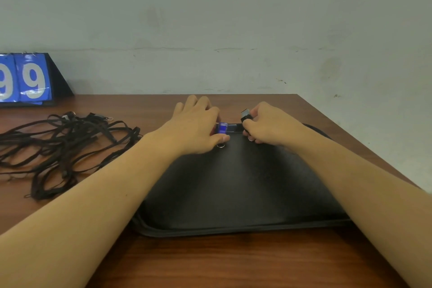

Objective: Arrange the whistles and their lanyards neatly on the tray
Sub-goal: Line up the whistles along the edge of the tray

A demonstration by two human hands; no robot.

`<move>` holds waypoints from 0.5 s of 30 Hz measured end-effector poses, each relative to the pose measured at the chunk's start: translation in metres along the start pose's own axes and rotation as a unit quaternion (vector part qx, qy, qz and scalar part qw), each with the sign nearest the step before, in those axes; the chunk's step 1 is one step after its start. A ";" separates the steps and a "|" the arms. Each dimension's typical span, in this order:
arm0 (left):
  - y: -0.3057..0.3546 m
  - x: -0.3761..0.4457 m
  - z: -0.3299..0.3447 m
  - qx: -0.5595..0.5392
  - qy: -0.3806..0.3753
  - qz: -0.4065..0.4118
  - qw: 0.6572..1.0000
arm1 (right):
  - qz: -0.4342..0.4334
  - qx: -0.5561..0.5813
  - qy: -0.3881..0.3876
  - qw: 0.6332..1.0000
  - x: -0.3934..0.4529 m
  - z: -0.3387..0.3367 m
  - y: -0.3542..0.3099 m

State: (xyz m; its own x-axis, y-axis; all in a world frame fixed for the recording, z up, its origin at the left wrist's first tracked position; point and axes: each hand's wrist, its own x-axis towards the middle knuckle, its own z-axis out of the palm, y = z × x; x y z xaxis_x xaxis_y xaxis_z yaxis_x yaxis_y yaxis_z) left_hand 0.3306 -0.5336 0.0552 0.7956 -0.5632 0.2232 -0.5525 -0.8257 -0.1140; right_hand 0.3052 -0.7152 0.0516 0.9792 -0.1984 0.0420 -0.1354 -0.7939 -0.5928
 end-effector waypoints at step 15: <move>-0.001 -0.003 -0.005 -0.032 -0.043 0.003 0.999 | 0.005 0.084 -0.007 0.996 -0.023 -0.008 -0.011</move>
State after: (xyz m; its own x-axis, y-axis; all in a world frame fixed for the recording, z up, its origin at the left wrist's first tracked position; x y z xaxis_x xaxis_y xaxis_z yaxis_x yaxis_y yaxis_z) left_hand 0.3277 -0.5307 0.0596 0.8094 -0.5705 0.1393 -0.5692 -0.8205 -0.0528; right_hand 0.2831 -0.7066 0.0633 0.9803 -0.1960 0.0253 -0.1181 -0.6838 -0.7200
